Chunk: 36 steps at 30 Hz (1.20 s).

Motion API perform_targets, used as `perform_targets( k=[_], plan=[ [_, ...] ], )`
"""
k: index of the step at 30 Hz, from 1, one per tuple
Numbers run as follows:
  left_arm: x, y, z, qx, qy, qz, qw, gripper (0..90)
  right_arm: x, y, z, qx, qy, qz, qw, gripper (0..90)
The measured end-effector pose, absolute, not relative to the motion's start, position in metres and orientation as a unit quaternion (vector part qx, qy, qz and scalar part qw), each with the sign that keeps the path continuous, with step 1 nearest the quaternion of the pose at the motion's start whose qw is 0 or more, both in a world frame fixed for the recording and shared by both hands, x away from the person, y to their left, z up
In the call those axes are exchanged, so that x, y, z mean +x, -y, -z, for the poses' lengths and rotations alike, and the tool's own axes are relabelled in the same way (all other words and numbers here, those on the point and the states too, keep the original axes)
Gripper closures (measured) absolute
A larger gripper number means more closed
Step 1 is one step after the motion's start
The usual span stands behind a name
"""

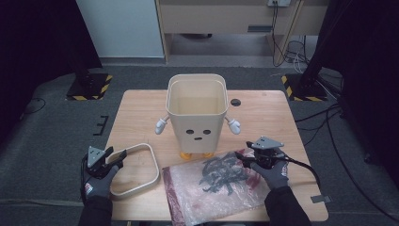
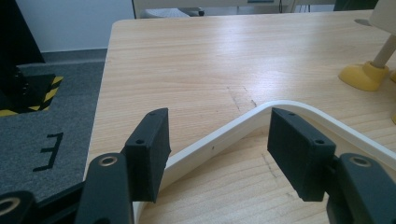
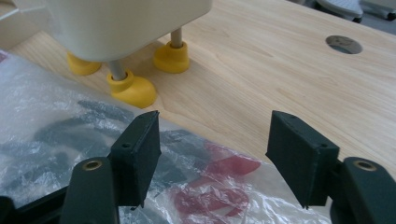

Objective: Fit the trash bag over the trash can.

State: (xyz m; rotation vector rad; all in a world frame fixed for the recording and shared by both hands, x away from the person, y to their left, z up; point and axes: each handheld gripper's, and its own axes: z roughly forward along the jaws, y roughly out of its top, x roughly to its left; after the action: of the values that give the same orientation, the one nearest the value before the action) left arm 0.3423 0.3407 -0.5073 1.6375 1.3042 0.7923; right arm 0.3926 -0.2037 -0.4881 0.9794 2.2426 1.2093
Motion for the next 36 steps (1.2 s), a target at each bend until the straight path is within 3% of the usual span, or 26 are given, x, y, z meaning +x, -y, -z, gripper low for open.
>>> perform_targets(
  k=[30, 33, 36],
  plan=[
    [0.346, -0.335, 0.509, 0.673, -0.512, -0.308, 0.436, 39.1, 0.427, 0.167, 0.529, 0.283, -0.873, -0.365, 0.156, 33.3],
    [0.345, -0.335, 0.509, 0.674, -0.511, -0.308, 0.435, 39.2, 0.426, 0.167, 0.531, 0.282, -0.874, -0.365, 0.152, 39.7],
    [0.345, -0.335, 0.509, 0.674, -0.511, -0.308, 0.436, 39.3, 0.423, 0.167, 0.531, 0.281, -0.872, -0.375, 0.139, 54.4]
  ],
)
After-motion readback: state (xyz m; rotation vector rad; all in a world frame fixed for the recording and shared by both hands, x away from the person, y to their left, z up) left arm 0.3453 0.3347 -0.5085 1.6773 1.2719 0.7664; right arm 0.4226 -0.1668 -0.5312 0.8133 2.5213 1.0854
